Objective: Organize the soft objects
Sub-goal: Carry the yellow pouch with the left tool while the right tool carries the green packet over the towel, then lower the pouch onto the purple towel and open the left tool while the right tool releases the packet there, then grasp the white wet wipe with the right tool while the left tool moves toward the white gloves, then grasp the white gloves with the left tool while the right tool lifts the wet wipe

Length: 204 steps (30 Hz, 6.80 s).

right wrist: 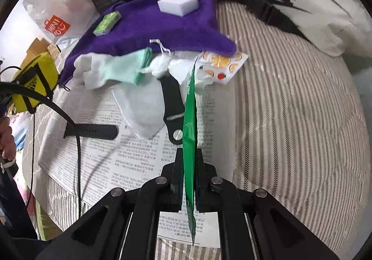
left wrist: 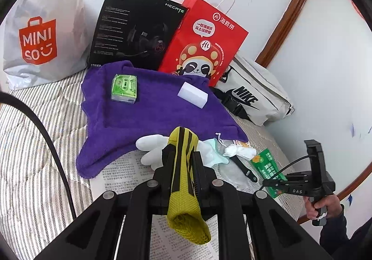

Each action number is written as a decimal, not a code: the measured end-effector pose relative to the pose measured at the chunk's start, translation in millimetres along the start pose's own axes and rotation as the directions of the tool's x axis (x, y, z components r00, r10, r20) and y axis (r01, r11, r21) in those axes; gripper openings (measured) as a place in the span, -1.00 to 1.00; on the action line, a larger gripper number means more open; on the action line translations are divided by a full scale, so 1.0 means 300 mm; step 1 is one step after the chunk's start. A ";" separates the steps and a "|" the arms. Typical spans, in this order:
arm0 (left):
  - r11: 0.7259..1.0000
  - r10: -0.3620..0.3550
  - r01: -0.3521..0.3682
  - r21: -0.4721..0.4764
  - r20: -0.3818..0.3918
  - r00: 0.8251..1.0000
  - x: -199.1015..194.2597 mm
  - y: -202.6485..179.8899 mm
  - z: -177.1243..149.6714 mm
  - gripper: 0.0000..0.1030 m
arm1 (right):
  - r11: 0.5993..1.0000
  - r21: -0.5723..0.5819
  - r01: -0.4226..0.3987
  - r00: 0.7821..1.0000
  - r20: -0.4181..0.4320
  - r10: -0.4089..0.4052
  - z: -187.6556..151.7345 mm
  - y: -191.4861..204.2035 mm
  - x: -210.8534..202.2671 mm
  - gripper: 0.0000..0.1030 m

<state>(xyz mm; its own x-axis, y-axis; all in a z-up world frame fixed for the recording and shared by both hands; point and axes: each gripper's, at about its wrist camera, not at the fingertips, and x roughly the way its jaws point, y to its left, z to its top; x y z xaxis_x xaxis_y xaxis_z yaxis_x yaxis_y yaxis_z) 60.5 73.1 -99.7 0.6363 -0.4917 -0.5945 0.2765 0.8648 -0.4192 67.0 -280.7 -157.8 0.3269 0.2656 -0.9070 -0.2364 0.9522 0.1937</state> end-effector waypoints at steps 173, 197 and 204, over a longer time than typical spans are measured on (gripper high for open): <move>0.954 0.292 -0.297 -0.032 -0.116 0.949 0.082 0.021 0.018 0.56 | 0.997 -0.071 0.026 0.997 0.075 -0.020 0.272 0.022 0.127 0.24; 0.970 0.241 -0.241 0.008 -0.091 0.966 0.227 -0.074 -0.012 0.56 | 0.995 -0.099 -0.016 0.981 0.191 0.035 0.147 0.046 -0.036 -0.61; 0.975 0.223 -0.219 0.042 -0.126 0.967 0.369 -0.131 0.031 0.56 | 0.996 -0.082 -0.031 0.981 0.190 0.046 0.108 0.029 -0.060 -0.61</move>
<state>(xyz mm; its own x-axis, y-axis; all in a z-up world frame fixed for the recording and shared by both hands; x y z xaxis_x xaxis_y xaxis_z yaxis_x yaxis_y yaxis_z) 126.7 -14.2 -142.6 0.5863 -0.2955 -0.7543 0.1601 0.9550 -0.2497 88.7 -272.2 -127.6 0.4835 0.3328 -0.8096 -0.3209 0.9279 0.1899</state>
